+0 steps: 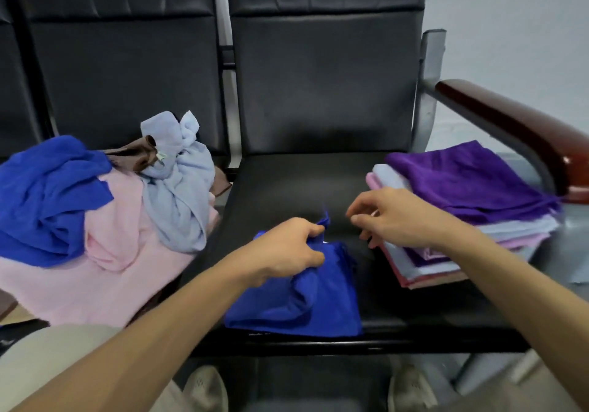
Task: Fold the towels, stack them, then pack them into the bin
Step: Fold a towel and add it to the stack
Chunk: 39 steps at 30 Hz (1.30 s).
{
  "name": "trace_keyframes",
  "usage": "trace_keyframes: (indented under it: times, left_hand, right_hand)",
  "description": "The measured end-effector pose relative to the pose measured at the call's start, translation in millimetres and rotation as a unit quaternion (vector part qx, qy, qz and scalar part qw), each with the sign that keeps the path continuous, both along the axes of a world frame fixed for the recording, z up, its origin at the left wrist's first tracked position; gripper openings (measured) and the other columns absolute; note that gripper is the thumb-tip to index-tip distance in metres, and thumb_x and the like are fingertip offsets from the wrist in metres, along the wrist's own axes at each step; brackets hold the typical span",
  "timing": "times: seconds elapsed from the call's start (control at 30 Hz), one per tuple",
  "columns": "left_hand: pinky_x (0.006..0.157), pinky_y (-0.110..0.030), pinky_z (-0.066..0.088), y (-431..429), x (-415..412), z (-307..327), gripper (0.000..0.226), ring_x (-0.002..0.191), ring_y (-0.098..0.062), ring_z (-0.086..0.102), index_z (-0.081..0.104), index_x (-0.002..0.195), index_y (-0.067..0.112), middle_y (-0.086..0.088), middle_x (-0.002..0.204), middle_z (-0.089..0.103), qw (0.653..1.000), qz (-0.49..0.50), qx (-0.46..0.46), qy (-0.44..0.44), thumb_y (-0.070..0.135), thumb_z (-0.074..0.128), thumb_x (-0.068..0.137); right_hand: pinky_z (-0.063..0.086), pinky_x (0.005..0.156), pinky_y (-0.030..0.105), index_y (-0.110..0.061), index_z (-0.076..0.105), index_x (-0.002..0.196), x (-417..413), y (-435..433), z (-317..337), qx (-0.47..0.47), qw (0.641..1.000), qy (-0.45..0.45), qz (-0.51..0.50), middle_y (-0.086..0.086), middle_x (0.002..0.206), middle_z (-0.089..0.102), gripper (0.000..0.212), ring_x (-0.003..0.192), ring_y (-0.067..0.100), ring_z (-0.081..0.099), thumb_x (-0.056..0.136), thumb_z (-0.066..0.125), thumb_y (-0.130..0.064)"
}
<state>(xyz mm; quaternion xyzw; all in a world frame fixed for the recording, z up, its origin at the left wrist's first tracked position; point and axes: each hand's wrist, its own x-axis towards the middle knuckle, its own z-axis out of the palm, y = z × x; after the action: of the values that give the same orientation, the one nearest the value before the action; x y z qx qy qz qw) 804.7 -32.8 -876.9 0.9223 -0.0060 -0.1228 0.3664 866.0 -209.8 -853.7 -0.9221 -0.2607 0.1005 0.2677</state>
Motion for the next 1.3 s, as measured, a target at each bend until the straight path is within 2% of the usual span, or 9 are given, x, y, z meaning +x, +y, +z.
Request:
trace_keyframes:
  times: [0.1,0.2,0.33,0.43,0.57,0.7,0.93,1.1,1.3]
  left_hand:
    - [0.060,-0.022,0.055,-15.7,-1.8,-14.4,0.056,0.066,-0.013,0.062,0.042,0.142,0.015,-0.002,0.092,0.067,0.998,0.000,-0.046,0.046,0.008,0.057,0.088]
    - [0.074,-0.033,0.059,-23.3,-6.6,-26.1,0.058,0.054,-0.013,0.062,0.032,0.145,0.022,-0.004,0.062,0.062,0.972,-0.011,-0.177,0.152,0.005,0.053,0.094]
    - [0.071,-0.032,0.059,-5.7,-4.4,-22.2,0.053,0.064,-0.017,0.066,0.041,0.143,0.023,-0.007,0.121,0.059,0.957,0.013,-0.249,0.146,-0.002,0.043,0.096]
    - [0.060,-0.025,0.056,20.9,2.6,-17.4,0.036,0.058,-0.012,0.062,0.055,0.128,0.016,-0.011,0.108,0.065,0.993,0.046,-0.104,0.038,0.002,0.046,0.096]
    - [0.075,-0.029,0.047,64.1,3.2,-21.7,0.016,0.084,-0.016,0.060,0.049,0.105,0.019,-0.003,0.104,0.062,0.969,0.049,0.238,-0.035,0.029,0.054,0.093]
    - [0.077,-0.031,0.041,72.7,-7.6,-28.3,0.042,0.102,-0.022,0.056,0.046,0.104,0.015,-0.003,0.111,0.057,0.952,0.050,0.295,0.066,0.054,0.052,0.090]
    - [0.060,-0.026,0.045,77.2,-6.1,-37.6,0.027,0.072,-0.016,0.057,0.043,0.078,0.019,0.000,0.086,0.057,0.981,0.073,0.165,0.070,0.034,0.064,0.086]
    - [0.051,-0.026,0.049,76.9,-10.4,-31.1,0.012,0.071,-0.016,0.062,0.046,0.089,0.016,-0.005,0.088,0.064,0.987,0.148,-0.062,0.016,0.019,0.058,0.090]
    - [0.053,-0.030,0.046,62.5,-6.0,2.8,0.008,0.073,-0.018,0.062,0.050,0.100,0.016,-0.008,0.085,0.066,0.954,0.199,-0.199,-0.099,0.020,0.055,0.095]
  right_hand:
    - [0.049,0.083,0.025,-0.016,0.064,0.105,-6.8,1.5,-2.5,-0.065,0.996,-0.050,0.019,0.001,0.091,0.071,0.017,0.078,0.016,0.066,0.095,0.051,-0.021]
    - [0.047,0.085,0.028,-0.016,0.065,0.107,-12.4,1.0,-7.5,-0.120,0.990,-0.071,0.024,0.003,0.096,0.069,0.021,0.093,0.022,0.064,0.094,0.049,-0.023]
    - [0.040,0.074,0.027,-0.014,0.062,0.104,-19.4,0.3,-15.3,-0.170,0.984,-0.059,0.010,0.009,0.101,0.064,0.023,0.101,0.026,0.059,0.096,0.044,-0.025]
    - [0.038,0.073,0.026,-0.005,0.060,0.096,-26.0,4.3,-21.0,-0.208,0.977,-0.046,0.007,0.017,0.108,0.064,0.033,0.103,0.029,0.060,0.099,0.041,-0.032]
    - [0.054,0.079,0.031,-0.005,0.046,0.070,-33.8,13.2,-29.0,-0.274,0.960,0.053,0.000,0.012,0.067,0.060,0.054,0.074,0.029,0.070,0.098,0.037,-0.050]
    - [0.043,0.094,0.032,-0.003,0.055,0.113,-34.0,19.7,-43.6,-0.346,0.938,0.026,0.018,0.015,0.120,0.062,0.063,0.112,0.029,0.059,0.092,0.042,-0.061]
    - [0.040,0.083,0.025,-0.013,0.052,0.118,-23.0,28.4,-60.1,-0.214,0.970,0.104,-0.040,0.004,0.124,0.057,0.044,0.112,0.021,0.055,0.090,0.057,-0.047]
    - [0.051,0.075,0.023,-0.024,0.049,0.087,-19.7,34.6,-66.0,0.122,0.975,0.158,-0.099,-0.008,0.092,0.061,0.016,0.084,0.007,0.059,0.088,0.065,-0.021]
    - [0.039,0.074,0.028,-0.017,0.048,0.096,-15.4,20.7,-14.0,0.179,0.977,-0.049,-0.102,-0.009,0.085,0.057,0.017,0.088,0.016,0.056,0.088,0.063,-0.017]
